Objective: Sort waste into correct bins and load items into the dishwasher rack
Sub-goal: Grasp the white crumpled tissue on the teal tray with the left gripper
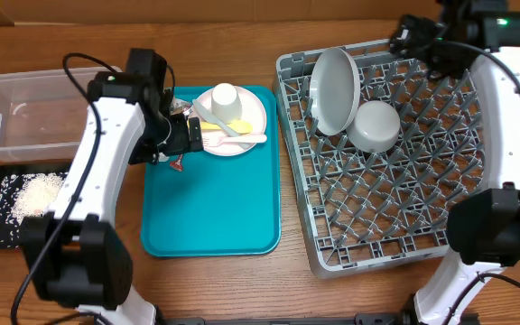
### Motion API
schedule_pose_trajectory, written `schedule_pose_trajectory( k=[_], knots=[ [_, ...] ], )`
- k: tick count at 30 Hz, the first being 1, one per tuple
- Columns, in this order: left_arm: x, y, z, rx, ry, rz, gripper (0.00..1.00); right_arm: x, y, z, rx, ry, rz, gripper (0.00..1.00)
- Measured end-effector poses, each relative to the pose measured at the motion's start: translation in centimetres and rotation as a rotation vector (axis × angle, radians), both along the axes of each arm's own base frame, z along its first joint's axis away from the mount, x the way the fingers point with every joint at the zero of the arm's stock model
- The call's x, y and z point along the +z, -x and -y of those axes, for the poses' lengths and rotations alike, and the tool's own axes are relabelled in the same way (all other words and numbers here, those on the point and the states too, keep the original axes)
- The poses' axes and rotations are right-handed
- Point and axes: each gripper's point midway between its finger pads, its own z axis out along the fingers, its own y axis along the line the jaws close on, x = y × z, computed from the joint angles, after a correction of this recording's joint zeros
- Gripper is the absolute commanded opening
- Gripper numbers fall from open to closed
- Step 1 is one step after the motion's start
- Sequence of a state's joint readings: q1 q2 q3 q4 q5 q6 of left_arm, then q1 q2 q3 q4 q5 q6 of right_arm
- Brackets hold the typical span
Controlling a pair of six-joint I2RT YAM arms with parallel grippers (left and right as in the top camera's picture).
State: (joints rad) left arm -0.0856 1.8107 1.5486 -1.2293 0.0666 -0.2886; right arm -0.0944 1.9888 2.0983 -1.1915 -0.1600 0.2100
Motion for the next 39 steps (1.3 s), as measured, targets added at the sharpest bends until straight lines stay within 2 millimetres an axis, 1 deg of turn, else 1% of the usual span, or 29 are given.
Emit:
schedule_pose_trajectory(
  k=[3, 6, 9, 12, 13, 16, 18, 20, 24, 25, 29, 30, 32, 33, 36, 37, 39],
  knots=[
    [-1.3, -0.5, -0.7, 0.013, -0.02, -0.02, 1.0, 0.0, 0.1, 1.4, -0.029, 0.0, -0.001, 1.0],
    [-2.3, -0.7, -1.4, 0.027, -0.038, -0.038, 1.0, 0.0, 0.2, 2.4, -0.05, 0.001, -0.002, 1.0],
    [-3.0, -1.5, -2.1, 0.038, -0.055, -0.027, 1.0, 0.0, 0.2, 2.7, -0.056, 0.002, -0.003, 1.0],
    [-3.6, -2.1, -2.4, 0.039, -0.065, -0.019, 0.92, 0.0, 0.2, 2.7, -0.056, 0.002, -0.002, 1.0],
    [-3.8, -2.1, -2.5, 0.038, -0.068, -0.022, 0.91, 0.0, 0.2, 2.7, -0.056, 0.002, -0.002, 1.0],
    [-4.4, -2.0, -2.8, 0.029, -0.084, -0.043, 0.92, 0.0, 0.2, 2.7, -0.056, 0.002, -0.002, 1.0],
    [-4.9, -1.9, -2.9, 0.014, -0.094, -0.059, 0.91, 0.0, 0.2, 2.7, -0.056, 0.002, -0.003, 1.0],
    [-5.6, -2.1, -3.2, 0.01, -0.108, -0.065, 0.82, 0.0, 0.2, 2.7, -0.056, 0.002, -0.002, 1.0],
    [-6.5, -3.1, -3.4, 0.0, -0.122, -0.046, 0.6, 0.0, 0.2, 2.7, -0.056, 0.002, -0.003, 1.0],
    [-6.5, -3.4, -3.4, 0.001, -0.125, -0.035, 0.54, 0.0, 0.2, 2.7, -0.056, 0.002, -0.003, 1.0],
    [-6.5, -4.4, -3.6, 0.004, -0.134, 0.009, 0.45, 0.0, 0.2, 2.7, -0.056, 0.002, -0.003, 1.0],
    [-6.5, -4.6, -3.6, 0.006, -0.135, 0.018, 0.36, 0.0, 0.2, 2.7, -0.056, 0.002, -0.003, 1.0],
    [-6.4, -4.8, -3.6, 0.011, -0.134, 0.026, 0.25, 0.0, 0.2, 2.7, -0.056, 0.002, -0.003, 1.0],
    [-6.4, -4.9, -3.6, 0.01, -0.134, 0.028, 0.23, 0.0, 0.2, 2.7, -0.056, 0.002, -0.003, 1.0],
    [-6.4, -4.9, -3.6, 0.015, -0.134, 0.03, 0.07, 0.0, 0.2, 2.7, -0.056, 0.002, -0.003, 1.0],
    [-6.4, -4.9, -3.6, 0.016, -0.133, 0.028, 0.04, 0.0, 0.2, 2.7, -0.056, 0.002, -0.002, 1.0],
    [-6.5, -4.6, -3.6, 0.016, -0.135, 0.015, 0.04, 0.0, 0.2, 2.7, -0.056, 0.002, -0.003, 1.0]
  ],
)
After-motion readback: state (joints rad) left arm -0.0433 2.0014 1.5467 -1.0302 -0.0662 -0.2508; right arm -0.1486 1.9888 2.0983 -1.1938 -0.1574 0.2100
